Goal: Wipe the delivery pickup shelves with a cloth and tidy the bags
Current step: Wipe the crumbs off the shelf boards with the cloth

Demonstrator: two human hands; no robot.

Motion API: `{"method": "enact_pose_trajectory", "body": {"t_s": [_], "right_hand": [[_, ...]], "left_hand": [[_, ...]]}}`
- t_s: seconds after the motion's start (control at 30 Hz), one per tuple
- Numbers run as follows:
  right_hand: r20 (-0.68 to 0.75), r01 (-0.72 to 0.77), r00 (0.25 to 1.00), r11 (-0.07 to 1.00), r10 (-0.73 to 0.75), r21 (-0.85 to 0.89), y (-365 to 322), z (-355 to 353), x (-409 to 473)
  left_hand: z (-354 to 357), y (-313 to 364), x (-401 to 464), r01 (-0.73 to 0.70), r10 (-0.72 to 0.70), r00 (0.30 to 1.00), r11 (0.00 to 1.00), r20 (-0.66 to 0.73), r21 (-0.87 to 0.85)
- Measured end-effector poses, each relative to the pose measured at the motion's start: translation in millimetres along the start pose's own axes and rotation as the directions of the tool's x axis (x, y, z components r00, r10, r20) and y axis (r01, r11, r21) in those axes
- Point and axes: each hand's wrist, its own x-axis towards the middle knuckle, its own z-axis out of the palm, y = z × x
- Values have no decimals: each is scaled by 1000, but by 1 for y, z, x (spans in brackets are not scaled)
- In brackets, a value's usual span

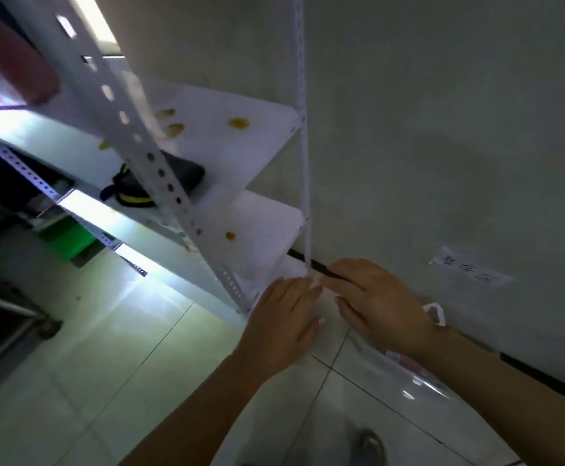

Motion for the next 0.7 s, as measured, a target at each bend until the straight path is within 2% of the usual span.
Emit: {"method": "enact_pose_trajectory", "body": {"t_s": [0.23, 0.47, 0.7], "right_hand": [[5, 98, 995, 995, -98, 5, -124, 66, 75], [-20, 173, 985, 985, -173, 0, -235, 97, 187], [-12, 239, 971, 971, -240, -21, -297, 118, 286]], "left_hand": [[-77, -85, -121, -2, 11, 985, 999, -172, 51], [-174, -179, -206, 156, -116, 956, 979, -269, 134], [-242, -263, -238, 288, -206, 906, 940, -371, 183]]}}
